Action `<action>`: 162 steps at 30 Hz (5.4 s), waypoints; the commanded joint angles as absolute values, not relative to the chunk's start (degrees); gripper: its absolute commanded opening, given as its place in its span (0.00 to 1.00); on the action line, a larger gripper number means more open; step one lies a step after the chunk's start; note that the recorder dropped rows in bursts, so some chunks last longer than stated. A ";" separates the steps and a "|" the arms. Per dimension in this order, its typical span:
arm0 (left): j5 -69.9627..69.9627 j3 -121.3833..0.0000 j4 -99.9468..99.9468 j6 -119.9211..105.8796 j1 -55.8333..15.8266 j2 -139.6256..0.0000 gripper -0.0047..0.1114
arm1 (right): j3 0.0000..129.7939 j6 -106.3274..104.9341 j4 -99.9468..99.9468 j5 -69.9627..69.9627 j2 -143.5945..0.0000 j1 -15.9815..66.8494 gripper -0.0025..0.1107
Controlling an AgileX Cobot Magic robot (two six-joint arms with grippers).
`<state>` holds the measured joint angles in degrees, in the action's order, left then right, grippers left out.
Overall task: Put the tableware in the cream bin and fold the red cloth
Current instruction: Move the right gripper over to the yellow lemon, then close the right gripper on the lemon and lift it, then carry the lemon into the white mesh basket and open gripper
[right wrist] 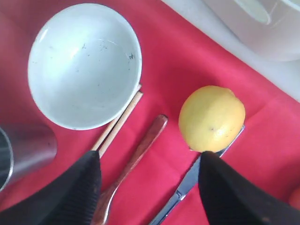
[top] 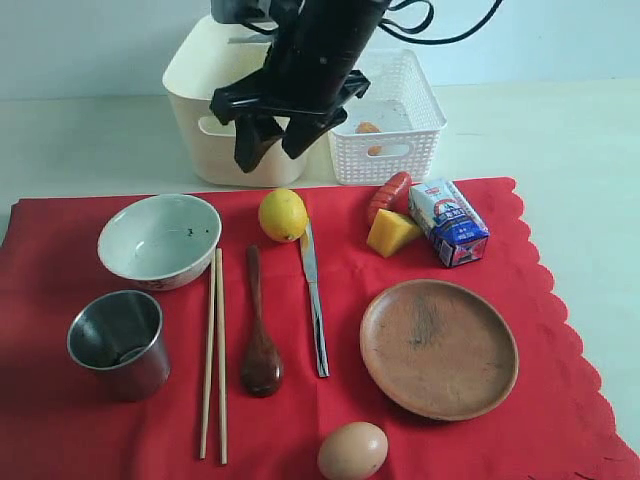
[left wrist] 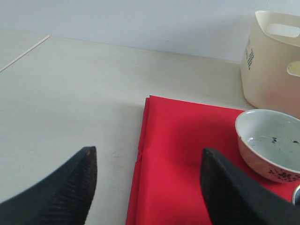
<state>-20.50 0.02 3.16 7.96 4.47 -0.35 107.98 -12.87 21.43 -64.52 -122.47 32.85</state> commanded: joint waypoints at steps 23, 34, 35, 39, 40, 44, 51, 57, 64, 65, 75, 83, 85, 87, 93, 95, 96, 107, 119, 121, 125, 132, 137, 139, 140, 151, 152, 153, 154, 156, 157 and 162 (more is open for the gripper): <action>-20.17 0.00 3.43 7.67 4.56 0.00 0.57 | 108.39 -6.26 8.45 -53.79 -130.71 35.20 0.66; -20.17 0.00 3.43 7.67 4.56 0.00 0.57 | 108.39 -2.52 6.56 -52.22 -132.91 35.30 0.71; -20.17 0.00 3.43 7.67 4.56 0.00 0.57 | 108.39 -2.38 6.42 -52.22 -133.44 35.30 0.71; -20.17 0.00 3.43 7.67 4.56 0.00 0.57 | 108.39 -2.29 6.89 -52.10 -135.28 35.30 0.71; -20.17 0.00 3.43 7.67 4.56 0.00 0.57 | 108.39 -2.03 7.02 -51.77 -135.76 35.30 0.71; -20.17 0.00 3.43 7.67 4.56 0.00 0.57 | 108.39 -0.81 6.84 -50.70 -137.24 35.30 0.64; -20.17 0.00 3.43 7.67 4.56 0.00 0.57 | 108.39 0.00 6.47 -50.95 -136.68 35.30 0.03; -20.17 0.00 3.43 7.67 4.56 0.00 0.57 | 108.39 0.00 6.47 -50.95 -133.28 35.30 0.02; -20.17 0.00 3.43 7.67 4.56 0.00 0.57 | 108.39 -1.00 6.47 -51.03 -129.21 35.30 0.02; -20.17 0.00 3.43 7.67 4.56 0.00 0.57 | 108.39 -1.00 6.47 -51.03 -128.56 35.30 0.02; -20.17 0.00 3.43 7.67 4.56 0.00 0.57 | 108.39 -5.01 6.36 -51.03 -121.45 35.30 0.02; -20.17 0.00 3.43 7.67 4.56 0.00 0.57 | 108.39 -5.06 1.49 -49.35 -116.45 35.19 0.02; -20.17 0.00 3.43 7.67 4.56 0.00 0.57 | 108.39 -4.92 0.00 -49.09 -116.03 34.98 0.02; -20.17 0.00 3.43 7.67 4.56 0.00 0.57 | 108.39 -4.79 0.00 -49.10 -116.03 34.29 0.02; -20.17 0.00 3.43 7.67 4.56 0.00 0.57 | 108.39 -4.28 0.00 -47.33 -116.03 30.45 0.02; -20.17 0.00 3.43 7.67 4.56 0.00 0.57 | 108.39 -3.83 0.00 -46.14 -116.03 28.89 0.02; -20.17 0.00 3.43 7.67 4.56 0.00 0.57 | 108.39 -3.12 0.00 -45.43 -116.03 28.27 0.02; -20.17 0.00 3.43 7.67 4.56 0.00 0.57 | 108.39 -0.82 0.00 -36.39 -118.90 20.88 0.02; -20.17 0.00 3.43 7.67 4.56 0.00 0.57 | 108.39 -0.83 0.00 -31.18 -129.07 16.53 0.02; -20.17 0.00 3.43 7.67 4.56 0.00 0.57 | 108.39 -0.83 0.00 -31.19 -130.61 16.53 0.02; -20.17 0.00 3.43 7.67 4.56 0.00 0.57 | 108.39 -0.83 0.00 -31.19 -132.91 16.53 0.02; -20.17 0.00 3.43 7.67 4.56 0.00 0.57 | 108.39 -0.83 0.00 -31.42 -135.06 16.53 0.02; -20.17 0.00 3.43 7.67 4.56 0.00 0.57 | 108.39 -0.94 0.00 -31.42 -135.04 16.53 0.02; -20.17 0.00 3.43 7.67 4.56 0.00 0.57 | 108.39 -0.94 0.00 -31.42 -135.04 16.53 0.04; -20.17 0.00 3.43 7.67 4.56 0.00 0.57 | 108.39 -0.94 0.00 -31.42 -135.04 16.53 0.07; -20.17 0.00 3.43 7.67 4.56 0.00 0.57 | 108.39 -0.94 0.00 -31.30 -134.40 16.53 0.61; -20.17 0.00 3.43 7.67 4.56 0.00 0.57 | 108.39 -0.94 0.00 -31.30 -134.08 16.53 0.64; -20.17 0.00 3.43 7.67 4.56 0.00 0.57 | 108.39 -0.94 0.00 -31.11 -133.59 16.53 0.67; -20.17 0.00 3.43 7.67 4.56 0.00 0.57 | 108.39 -0.94 0.00 -31.11 -133.34 16.53 0.68; -20.17 0.00 3.43 7.67 4.56 0.00 0.57 | 108.39 -0.94 0.00 -31.11 -132.12 16.53 0.69; -20.17 0.00 3.43 7.67 4.56 0.00 0.57 | 108.39 -0.84 0.00 -31.11 -131.68 16.53 0.69; -20.17 0.00 3.43 7.67 4.56 0.00 0.57 | 108.39 -0.84 0.00 -33.71 -127.94 16.53 0.69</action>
